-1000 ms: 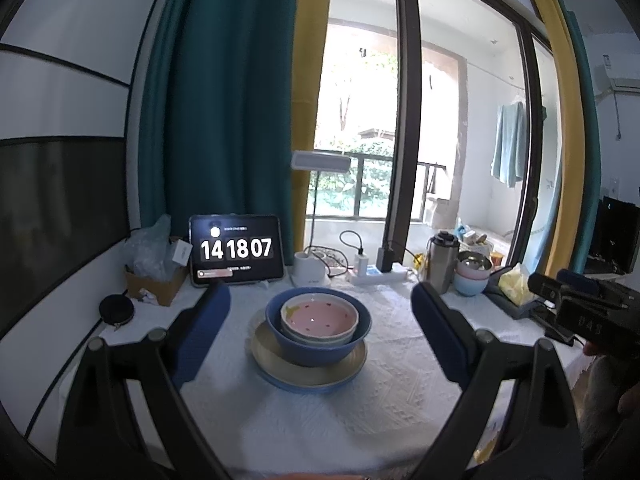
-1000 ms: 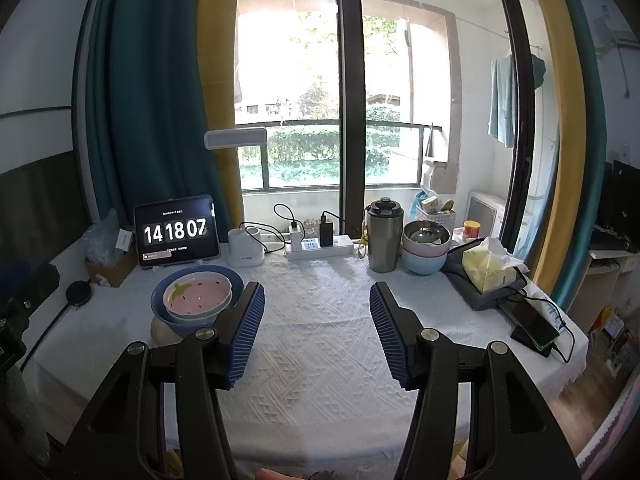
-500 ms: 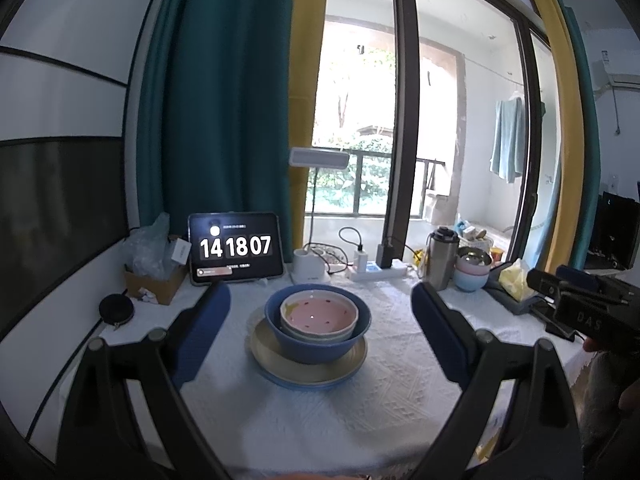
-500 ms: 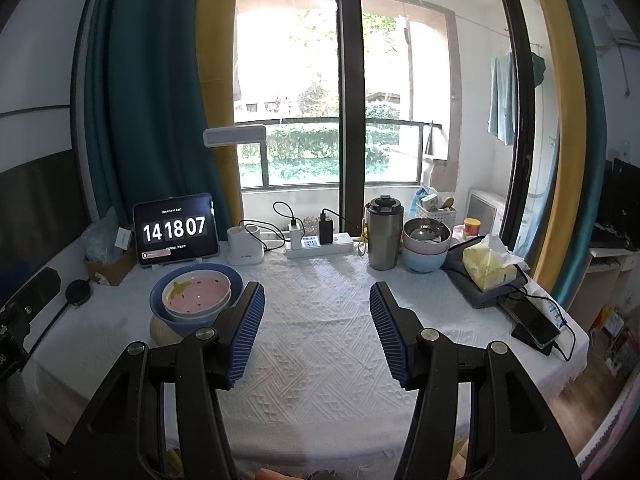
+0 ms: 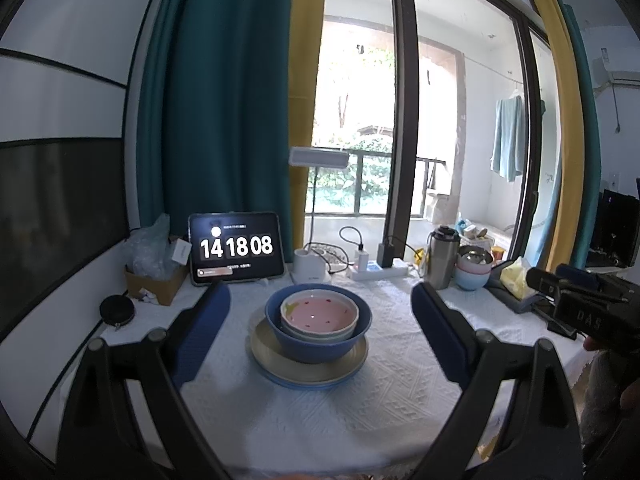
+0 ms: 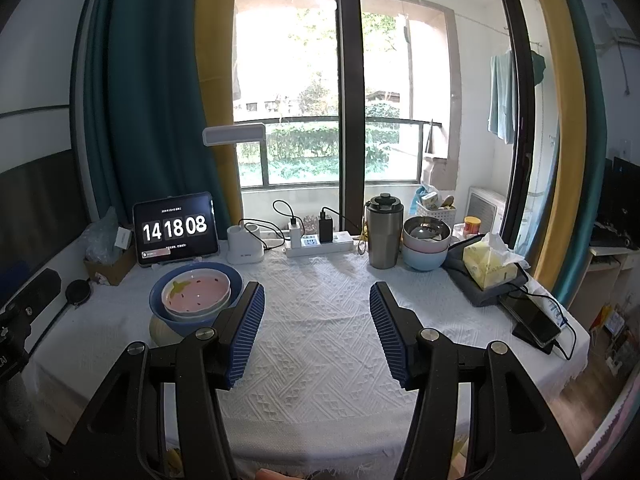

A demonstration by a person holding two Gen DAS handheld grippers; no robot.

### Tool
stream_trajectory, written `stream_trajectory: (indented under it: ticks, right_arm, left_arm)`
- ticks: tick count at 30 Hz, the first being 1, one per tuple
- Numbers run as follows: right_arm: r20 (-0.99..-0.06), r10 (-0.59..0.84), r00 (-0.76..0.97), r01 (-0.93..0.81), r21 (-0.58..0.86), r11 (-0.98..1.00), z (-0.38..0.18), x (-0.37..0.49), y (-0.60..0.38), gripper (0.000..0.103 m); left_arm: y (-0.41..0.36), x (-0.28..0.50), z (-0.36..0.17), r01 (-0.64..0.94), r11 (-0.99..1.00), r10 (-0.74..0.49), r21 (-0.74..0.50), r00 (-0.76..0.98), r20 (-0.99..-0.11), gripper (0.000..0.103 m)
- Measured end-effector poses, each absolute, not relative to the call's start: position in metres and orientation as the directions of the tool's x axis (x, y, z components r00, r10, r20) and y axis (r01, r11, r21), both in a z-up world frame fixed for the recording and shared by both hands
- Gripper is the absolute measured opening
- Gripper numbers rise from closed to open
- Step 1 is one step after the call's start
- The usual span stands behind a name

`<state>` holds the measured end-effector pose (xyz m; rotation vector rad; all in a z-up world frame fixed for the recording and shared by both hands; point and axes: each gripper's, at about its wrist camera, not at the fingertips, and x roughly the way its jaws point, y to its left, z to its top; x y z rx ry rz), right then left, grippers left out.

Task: Organize plates and bowls

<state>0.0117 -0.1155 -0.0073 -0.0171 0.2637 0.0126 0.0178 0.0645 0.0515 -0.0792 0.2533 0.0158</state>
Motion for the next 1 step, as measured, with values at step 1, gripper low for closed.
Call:
stream_trajectory:
  ticks: [1]
  right_arm:
    - [-0.262, 0.014, 0.965, -0.018, -0.013, 1.0, -0.0083, 0.0122, -0.1155, 0.058]
  left_arm:
    - [0.0644, 0.0196, 0.0509, -0.025, 0.997, 0.006, -0.072, 0.967, -0.255, 0.093]
